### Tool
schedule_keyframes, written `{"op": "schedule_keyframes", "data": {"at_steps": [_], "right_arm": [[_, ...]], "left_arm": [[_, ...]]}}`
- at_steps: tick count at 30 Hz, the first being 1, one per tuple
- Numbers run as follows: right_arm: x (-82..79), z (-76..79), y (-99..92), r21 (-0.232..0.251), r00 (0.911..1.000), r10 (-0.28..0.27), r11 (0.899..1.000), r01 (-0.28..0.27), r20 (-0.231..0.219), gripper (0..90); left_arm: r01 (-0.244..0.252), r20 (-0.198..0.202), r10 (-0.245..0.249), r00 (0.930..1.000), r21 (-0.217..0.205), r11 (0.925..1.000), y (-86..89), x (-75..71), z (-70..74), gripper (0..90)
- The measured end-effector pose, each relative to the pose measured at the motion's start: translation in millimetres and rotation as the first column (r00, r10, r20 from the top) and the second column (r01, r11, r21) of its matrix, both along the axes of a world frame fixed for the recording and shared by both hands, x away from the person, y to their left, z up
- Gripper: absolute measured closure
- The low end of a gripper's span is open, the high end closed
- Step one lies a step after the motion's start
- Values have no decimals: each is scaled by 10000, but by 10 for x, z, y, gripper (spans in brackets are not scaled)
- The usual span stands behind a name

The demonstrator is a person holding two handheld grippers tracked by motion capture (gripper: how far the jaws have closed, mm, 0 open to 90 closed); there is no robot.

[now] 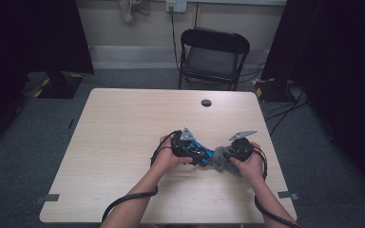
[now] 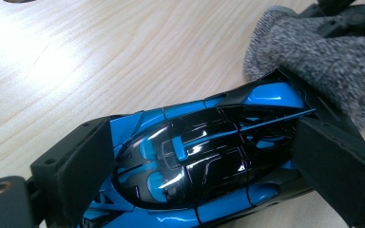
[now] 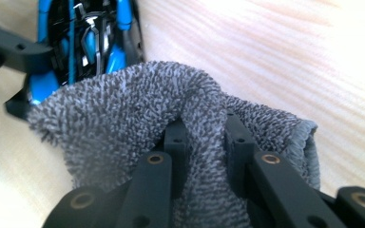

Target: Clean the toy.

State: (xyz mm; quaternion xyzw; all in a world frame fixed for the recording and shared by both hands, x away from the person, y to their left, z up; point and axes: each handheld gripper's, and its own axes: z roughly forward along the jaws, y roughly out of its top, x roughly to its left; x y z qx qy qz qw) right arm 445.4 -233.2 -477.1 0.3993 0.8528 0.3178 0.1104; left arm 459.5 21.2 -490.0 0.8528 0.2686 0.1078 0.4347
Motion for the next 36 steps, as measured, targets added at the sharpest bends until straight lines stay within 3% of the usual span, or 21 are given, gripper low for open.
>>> {"op": "schedule_keyframes", "data": {"at_steps": [10,15,19,27,33,36], "right_arm": [[133,12,-29,-71,9968,-797,9968,798,109,768],[152,53,-95,-107,9932,-1106,9938,1111,367,768],[139,125,-196,342,9904,-1293,9912,1278,490,769],[-57,331,-297,539,9933,-788,9958,744,846,768],[-284,411,-325,948,9957,-365,9951,283,856,768],[-393,428,-283,915,9958,-5,9958,-79,910,768]], "left_arm": [[-2,2,2,10000,-68,10000,3,-5,-6,68],[24,35,-24,10000,-57,10000,7,-6,-7,68],[13,19,-13,10000,-35,10000,1,-5,-4,68],[20,2,-20,10000,-15,10000,1,-2,-1,69],[21,3,-21,10000,-25,10000,1,-2,-2,69],[31,-9,-32,10000,-87,10000,5,0,-5,69]]}}
